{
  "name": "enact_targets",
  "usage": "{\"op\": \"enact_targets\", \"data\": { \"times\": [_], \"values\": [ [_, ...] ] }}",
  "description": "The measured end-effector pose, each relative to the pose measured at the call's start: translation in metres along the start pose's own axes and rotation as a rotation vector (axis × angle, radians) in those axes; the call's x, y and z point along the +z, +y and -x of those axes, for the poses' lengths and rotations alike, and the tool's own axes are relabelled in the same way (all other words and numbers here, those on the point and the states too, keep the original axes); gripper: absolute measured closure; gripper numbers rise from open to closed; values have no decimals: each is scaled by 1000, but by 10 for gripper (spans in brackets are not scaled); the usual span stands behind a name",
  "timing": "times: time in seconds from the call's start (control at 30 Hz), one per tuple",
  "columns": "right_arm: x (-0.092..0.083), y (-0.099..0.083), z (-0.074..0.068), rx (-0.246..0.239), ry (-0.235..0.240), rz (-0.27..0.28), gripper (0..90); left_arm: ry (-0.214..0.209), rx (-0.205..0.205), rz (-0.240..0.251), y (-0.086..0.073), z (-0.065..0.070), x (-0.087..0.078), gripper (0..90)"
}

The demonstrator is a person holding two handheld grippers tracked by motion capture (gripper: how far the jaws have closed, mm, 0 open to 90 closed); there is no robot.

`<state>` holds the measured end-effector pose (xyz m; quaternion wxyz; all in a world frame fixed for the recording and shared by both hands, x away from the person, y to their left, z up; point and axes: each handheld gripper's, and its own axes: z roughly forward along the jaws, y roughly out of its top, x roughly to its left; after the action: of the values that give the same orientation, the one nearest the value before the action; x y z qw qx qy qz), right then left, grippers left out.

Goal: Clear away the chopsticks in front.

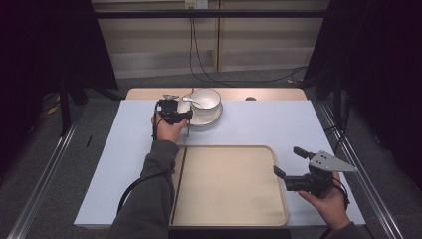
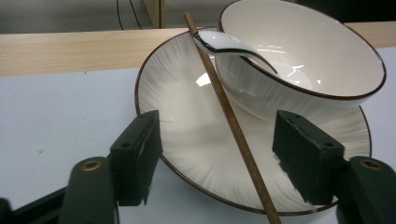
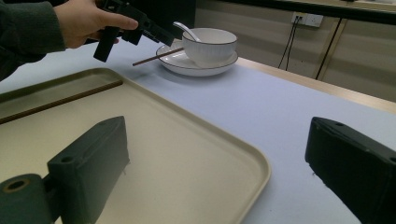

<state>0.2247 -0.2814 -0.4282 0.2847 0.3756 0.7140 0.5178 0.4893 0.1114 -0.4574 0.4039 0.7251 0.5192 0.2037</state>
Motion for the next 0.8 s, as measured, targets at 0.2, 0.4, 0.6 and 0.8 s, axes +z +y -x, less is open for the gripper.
{"op": "enact_targets", "data": {
  "times": [0.2,0.4,0.6,0.8],
  "values": [
    [0,0,0,2,2,1,58,-3,-15,-39,-1,0,8,503],
    [0,0,1,1,2,-3,57,-3,-53,-61,0,2,13,565],
    [-1,0,1,1,6,0,58,36,-60,-106,3,6,16,635],
    [-1,0,1,1,6,2,59,50,-90,-128,5,10,22,706]
  ]
}}
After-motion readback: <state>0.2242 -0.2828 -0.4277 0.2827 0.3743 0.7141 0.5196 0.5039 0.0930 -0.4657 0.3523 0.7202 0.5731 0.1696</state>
